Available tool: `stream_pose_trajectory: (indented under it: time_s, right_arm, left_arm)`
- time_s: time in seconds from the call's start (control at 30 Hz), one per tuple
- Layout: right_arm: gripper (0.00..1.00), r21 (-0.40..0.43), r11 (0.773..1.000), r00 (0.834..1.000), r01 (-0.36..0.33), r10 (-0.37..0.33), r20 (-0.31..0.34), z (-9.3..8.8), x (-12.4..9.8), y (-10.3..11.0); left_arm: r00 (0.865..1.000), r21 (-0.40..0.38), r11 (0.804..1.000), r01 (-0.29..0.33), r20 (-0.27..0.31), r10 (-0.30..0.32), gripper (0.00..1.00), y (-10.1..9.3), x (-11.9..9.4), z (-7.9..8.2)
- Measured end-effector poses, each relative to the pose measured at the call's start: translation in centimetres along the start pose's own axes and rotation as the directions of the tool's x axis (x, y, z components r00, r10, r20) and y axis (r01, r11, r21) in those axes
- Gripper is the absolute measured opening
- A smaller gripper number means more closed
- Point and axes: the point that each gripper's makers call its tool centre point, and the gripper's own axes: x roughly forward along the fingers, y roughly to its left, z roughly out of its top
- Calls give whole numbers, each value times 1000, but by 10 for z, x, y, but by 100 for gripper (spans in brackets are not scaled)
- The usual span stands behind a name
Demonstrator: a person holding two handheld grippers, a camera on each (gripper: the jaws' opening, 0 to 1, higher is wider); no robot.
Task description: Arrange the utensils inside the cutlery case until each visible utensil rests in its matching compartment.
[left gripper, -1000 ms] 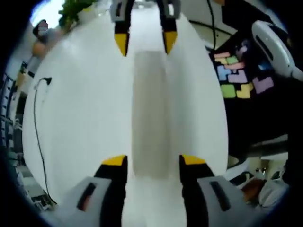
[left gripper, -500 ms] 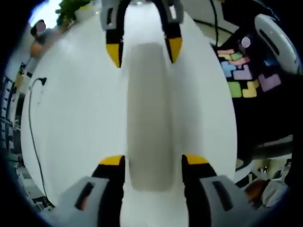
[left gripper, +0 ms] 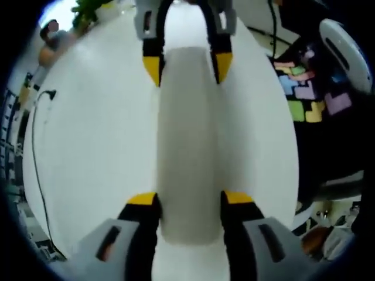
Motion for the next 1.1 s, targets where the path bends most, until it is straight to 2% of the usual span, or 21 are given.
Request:
stream_pose_trajectory:
  time_s: [0.17, 0.27, 0.47, 0.7, 0.97, 1.1]
  right_arm:
    - [49, -6, 1000, 1000, -2, 2, -16, 1, 1, 0]
    - [48, 22, 1000, 1000, 11, -11, -10, 4, 2, -2]
    - [44, 15, 1000, 999, 10, -11, 38, 9, 2, -2]
    - [44, 12, 1000, 998, 8, -9, 54, 8, 1, -3]
    - [43, 16, 1000, 989, 12, -14, 147, 9, -2, -4]
    - [43, 11, 1000, 985, 19, -21, 170, 6, -5, -5]
  left_arm:
    - [1000, -6, 1000, 4, -27, -4, 45, -1, 1, 1]
    - [999, -15, 1000, 1, -36, -2, 45, 0, 1, 0]
    - [1000, -36, 999, -5, -4, 5, 44, 1, 0, 1]
    - [999, -39, 999, -6, 39, 8, 43, 1, -1, 2]
    - [994, -35, 999, -13, 105, 16, 43, 2, -3, 5]
    - [990, -36, 999, -23, 141, 28, 43, 4, -7, 12]
